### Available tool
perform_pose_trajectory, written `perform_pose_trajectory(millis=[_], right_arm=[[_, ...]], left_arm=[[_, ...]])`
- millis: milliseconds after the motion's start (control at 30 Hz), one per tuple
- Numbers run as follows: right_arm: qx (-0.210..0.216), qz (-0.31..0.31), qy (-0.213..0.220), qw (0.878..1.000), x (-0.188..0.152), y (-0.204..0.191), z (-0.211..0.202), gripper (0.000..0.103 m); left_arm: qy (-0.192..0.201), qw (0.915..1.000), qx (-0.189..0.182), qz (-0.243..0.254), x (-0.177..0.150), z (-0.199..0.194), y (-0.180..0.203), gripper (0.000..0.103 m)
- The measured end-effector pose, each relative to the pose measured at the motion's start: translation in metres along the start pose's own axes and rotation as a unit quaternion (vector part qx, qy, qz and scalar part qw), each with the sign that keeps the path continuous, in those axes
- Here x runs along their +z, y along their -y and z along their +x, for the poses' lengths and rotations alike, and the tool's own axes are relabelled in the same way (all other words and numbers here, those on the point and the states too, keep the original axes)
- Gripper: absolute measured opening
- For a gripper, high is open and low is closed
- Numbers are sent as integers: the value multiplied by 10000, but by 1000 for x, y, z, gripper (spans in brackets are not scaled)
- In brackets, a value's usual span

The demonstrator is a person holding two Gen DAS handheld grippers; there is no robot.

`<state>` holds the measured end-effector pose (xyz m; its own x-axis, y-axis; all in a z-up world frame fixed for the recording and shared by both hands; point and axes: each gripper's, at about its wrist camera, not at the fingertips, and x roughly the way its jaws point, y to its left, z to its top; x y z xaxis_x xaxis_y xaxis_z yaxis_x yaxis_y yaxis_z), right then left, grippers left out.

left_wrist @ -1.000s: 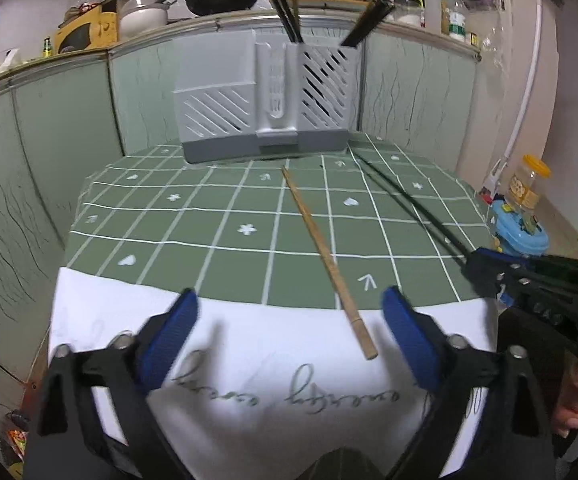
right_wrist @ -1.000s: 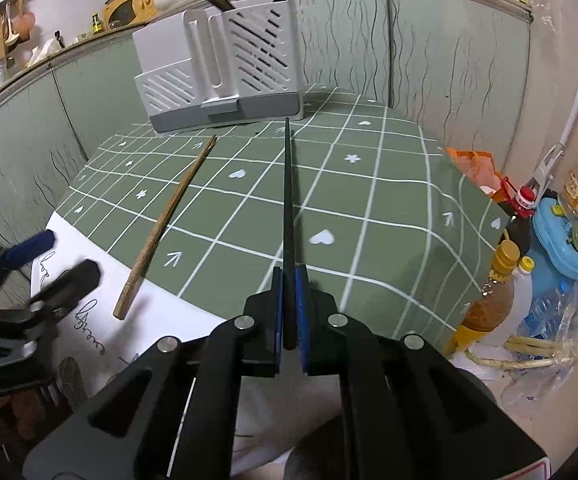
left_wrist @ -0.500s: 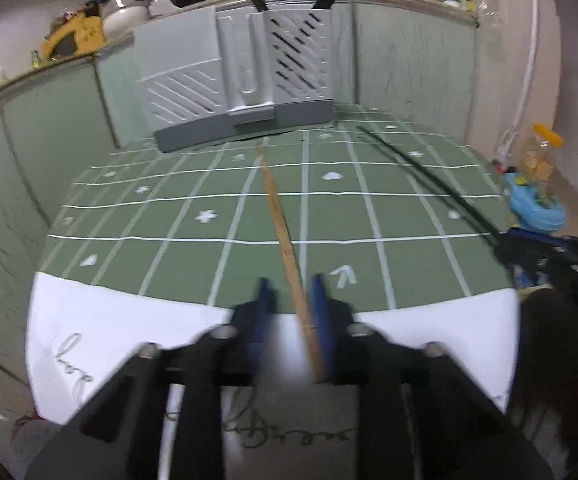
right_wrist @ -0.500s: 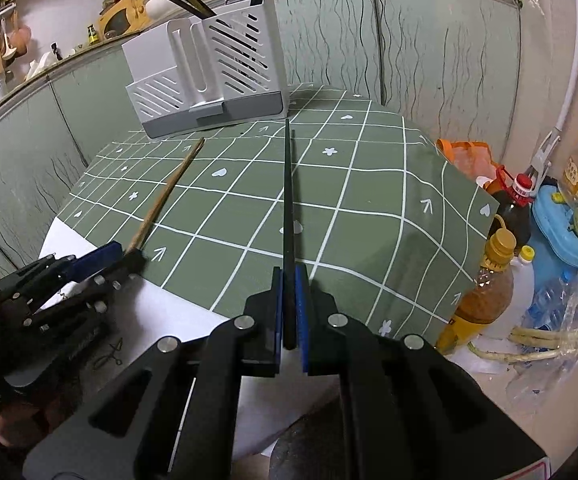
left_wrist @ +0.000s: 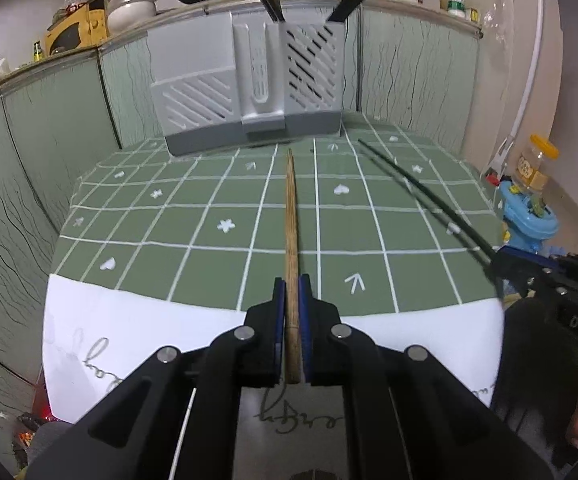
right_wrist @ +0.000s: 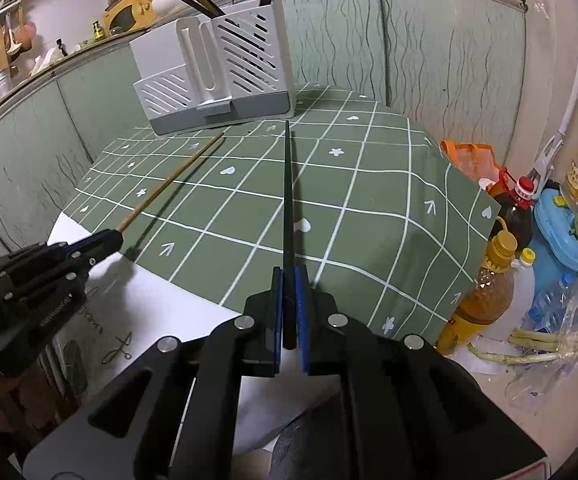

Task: Organize utensils
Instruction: 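Lift both chopsticks and carry them toward the white utensil holder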

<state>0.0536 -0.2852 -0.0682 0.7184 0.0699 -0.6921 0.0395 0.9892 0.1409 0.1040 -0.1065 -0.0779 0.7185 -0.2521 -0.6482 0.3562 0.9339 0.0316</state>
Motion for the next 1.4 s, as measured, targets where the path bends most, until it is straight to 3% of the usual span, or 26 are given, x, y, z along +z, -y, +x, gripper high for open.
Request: perform_pose_trajectory(millis=[767, 1400], right_arm=[[104, -225, 260, 9994, 36, -16, -34, 6], [226, -480, 999, 9936, 124, -37, -70, 6]], left_arm=[[468, 9980, -301, -306, 35, -45, -30, 8], [857, 9946, -487, -312, 99, -73, -46, 8]])
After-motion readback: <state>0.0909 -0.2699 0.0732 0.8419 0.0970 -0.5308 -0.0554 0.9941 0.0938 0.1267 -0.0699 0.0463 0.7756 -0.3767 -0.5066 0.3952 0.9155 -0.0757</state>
